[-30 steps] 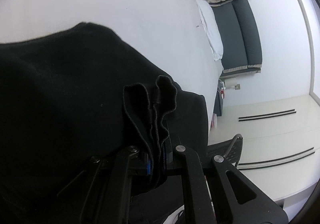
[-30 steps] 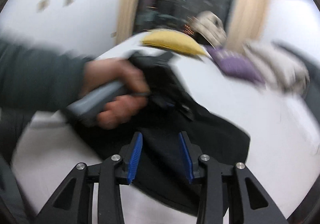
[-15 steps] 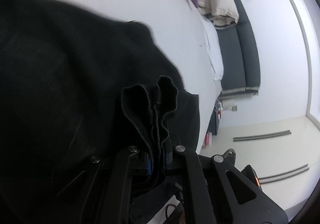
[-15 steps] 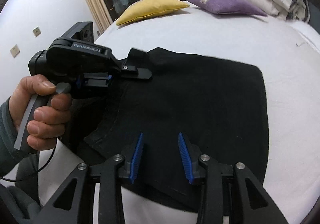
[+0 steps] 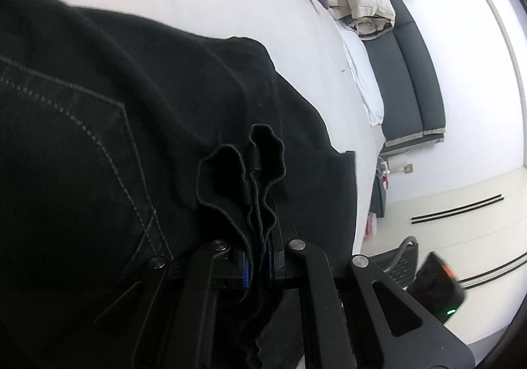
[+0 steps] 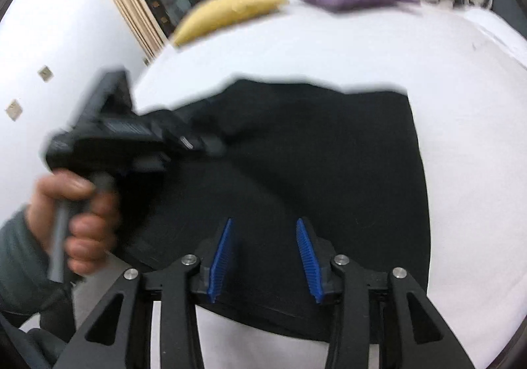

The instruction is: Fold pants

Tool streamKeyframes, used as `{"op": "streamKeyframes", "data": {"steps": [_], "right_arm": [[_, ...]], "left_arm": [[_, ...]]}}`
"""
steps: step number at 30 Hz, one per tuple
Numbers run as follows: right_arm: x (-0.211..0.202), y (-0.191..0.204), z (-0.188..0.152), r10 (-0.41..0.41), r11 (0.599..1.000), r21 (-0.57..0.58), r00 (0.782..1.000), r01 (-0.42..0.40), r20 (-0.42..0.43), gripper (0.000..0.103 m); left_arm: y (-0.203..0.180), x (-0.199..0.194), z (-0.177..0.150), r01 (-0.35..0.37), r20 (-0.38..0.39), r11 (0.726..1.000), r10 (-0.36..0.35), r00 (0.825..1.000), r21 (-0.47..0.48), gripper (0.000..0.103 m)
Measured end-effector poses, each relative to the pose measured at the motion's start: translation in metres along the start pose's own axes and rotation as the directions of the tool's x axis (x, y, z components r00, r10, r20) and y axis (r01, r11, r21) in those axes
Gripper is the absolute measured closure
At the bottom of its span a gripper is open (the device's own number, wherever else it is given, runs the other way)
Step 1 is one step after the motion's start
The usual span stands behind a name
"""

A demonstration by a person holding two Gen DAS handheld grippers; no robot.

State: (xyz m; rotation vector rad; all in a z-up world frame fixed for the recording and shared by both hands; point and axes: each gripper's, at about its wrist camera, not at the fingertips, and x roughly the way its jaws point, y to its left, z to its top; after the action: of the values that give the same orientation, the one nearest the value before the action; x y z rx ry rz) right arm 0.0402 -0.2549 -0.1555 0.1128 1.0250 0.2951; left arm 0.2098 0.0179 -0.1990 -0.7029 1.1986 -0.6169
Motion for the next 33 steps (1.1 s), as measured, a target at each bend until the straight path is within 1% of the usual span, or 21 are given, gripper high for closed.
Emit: {"op": "streamKeyframes", "data": {"steps": [1, 2, 4, 6, 9, 11, 13, 14, 16, 17, 19, 21, 23, 25, 26, 28, 29, 30, 31, 32, 33], "right_arm": [[-0.002, 0.001, -0.006, -0.013, 1.000, -0.018, 1.000, 0.013, 0.013, 0.058], [-0.005, 0.004, -0.008, -0.022, 0.999, -0.033, 1.000, 0.022, 0.023, 0.055], [-0.012, 0.009, -0.010, 0.003, 0.999, -0.032, 1.000, -0.003, 0.023, 0.053], [-0.026, 0.004, -0.008, 0.047, 0.999, 0.008, 0.997, -0.047, 0.067, 0.053], [-0.044, -0.019, 0.000, 0.063, 0.993, 0.093, 0.990, -0.075, 0.129, 0.053], [-0.055, -0.040, 0.006, 0.068, 0.985, 0.149, 0.984, -0.092, 0.163, 0.053], [-0.058, -0.059, 0.009, 0.052, 0.975, 0.204, 0.983, -0.088, 0.178, 0.053], [-0.055, -0.067, 0.006, 0.054, 0.967, 0.235, 0.983, -0.094, 0.173, 0.051], [-0.033, -0.089, -0.004, 0.046, 0.952, 0.300, 0.997, -0.063, 0.065, 0.046], [-0.026, -0.096, -0.005, 0.031, 0.947, 0.320, 0.999, -0.038, 0.025, 0.058], [-0.042, -0.103, -0.001, 0.031, 0.933, 0.355, 0.997, -0.054, 0.069, 0.060], [-0.063, -0.101, 0.014, 0.074, 0.931, 0.343, 0.983, -0.128, 0.166, 0.060], [-0.067, -0.094, 0.034, 0.097, 0.944, 0.292, 0.975, -0.153, 0.197, 0.053], [-0.053, -0.091, 0.055, 0.140, 0.947, 0.263, 0.975, -0.183, 0.175, 0.050], [-0.040, -0.093, 0.064, 0.170, 0.943, 0.261, 0.974, -0.206, 0.152, 0.045], [-0.003, -0.106, 0.070, 0.144, 0.945, 0.283, 0.986, -0.162, 0.082, 0.043], [0.016, -0.116, 0.069, 0.155, 0.938, 0.305, 0.987, -0.162, 0.047, 0.051], [0.019, -0.125, 0.066, 0.171, 0.926, 0.332, 0.984, -0.179, 0.055, 0.056], [0.010, -0.130, 0.066, 0.172, 0.913, 0.362, 0.982, -0.188, 0.077, 0.060], [0.001, -0.130, 0.067, 0.177, 0.905, 0.378, 0.981, -0.196, 0.084, 0.059], [-0.009, -0.128, 0.067, 0.185, 0.902, 0.376, 0.977, -0.211, 0.105, 0.059]], "left_arm": [[-0.002, 0.001, 0.001, -0.007, 0.001, 1.000, 0.007, 1.000, 0.005, 0.097], [0.003, 0.000, 0.001, -0.006, 0.003, 1.000, 0.006, 1.000, 0.007, 0.097], [0.007, -0.005, -0.006, -0.020, 0.006, 1.000, 0.019, 1.000, 0.017, 0.095], [0.008, -0.014, -0.010, -0.031, 0.010, 0.999, 0.031, 0.999, 0.019, 0.095], [0.008, -0.020, -0.012, -0.069, 0.014, 0.997, 0.069, 0.998, 0.018, 0.091], [0.005, -0.031, -0.010, -0.131, 0.059, 0.991, 0.130, 0.990, 0.016, 0.087], [-0.006, -0.042, -0.008, -0.191, 0.134, 0.981, 0.186, 0.973, 0.027, 0.087], [-0.014, -0.046, -0.008, -0.195, 0.156, 0.979, 0.185, 0.970, 0.050, 0.087], [-0.042, -0.048, -0.015, -0.187, 0.164, 0.972, 0.163, 0.973, 0.143, 0.087], [-0.054, -0.044, -0.019, -0.167, 0.154, 0.969, 0.140, 0.978, 0.182, 0.087], [-0.078, -0.028, -0.035, -0.084, 0.103, 0.962, 0.059, 0.993, 0.259, 0.087], [-0.086, -0.008, -0.048, -0.052, 0.055, 0.955, 0.038, 0.998, 0.292, 0.087], [-0.083, 0.022, -0.060, -0.057, -0.007, 0.951, 0.062, 0.998, 0.303, 0.087], [-0.071, 0.043, -0.066, -0.096, -0.031, 0.949, 0.110, 0.993, 0.299, 0.087], [-0.064, 0.049, -0.067, -0.110, -0.029, 0.949, 0.124, 0.992, 0.297, 0.087], [-0.046, 0.054, -0.065, -0.057, -0.028, 0.962, 0.066, 0.997, 0.266, 0.087], [-0.038, 0.054, -0.062, -0.029, -0.027, 0.970, 0.036, 0.999, 0.243, 0.087], [-0.034, 0.054, -0.060, -0.021, -0.027, 0.973, 0.027, 0.999, 0.229, 0.087], [-0.035, 0.051, -0.059, -0.022, -0.021, 0.974, 0.028, 0.999, 0.226, 0.087], [-0.039, 0.045, -0.059, -0.048, -0.004, 0.971, 0.050, 0.999, 0.234, 0.087], [-0.044, 0.039, -0.060, -0.052, 0.014, 0.967, 0.050, 0.999, 0.248, 0.087]]}}
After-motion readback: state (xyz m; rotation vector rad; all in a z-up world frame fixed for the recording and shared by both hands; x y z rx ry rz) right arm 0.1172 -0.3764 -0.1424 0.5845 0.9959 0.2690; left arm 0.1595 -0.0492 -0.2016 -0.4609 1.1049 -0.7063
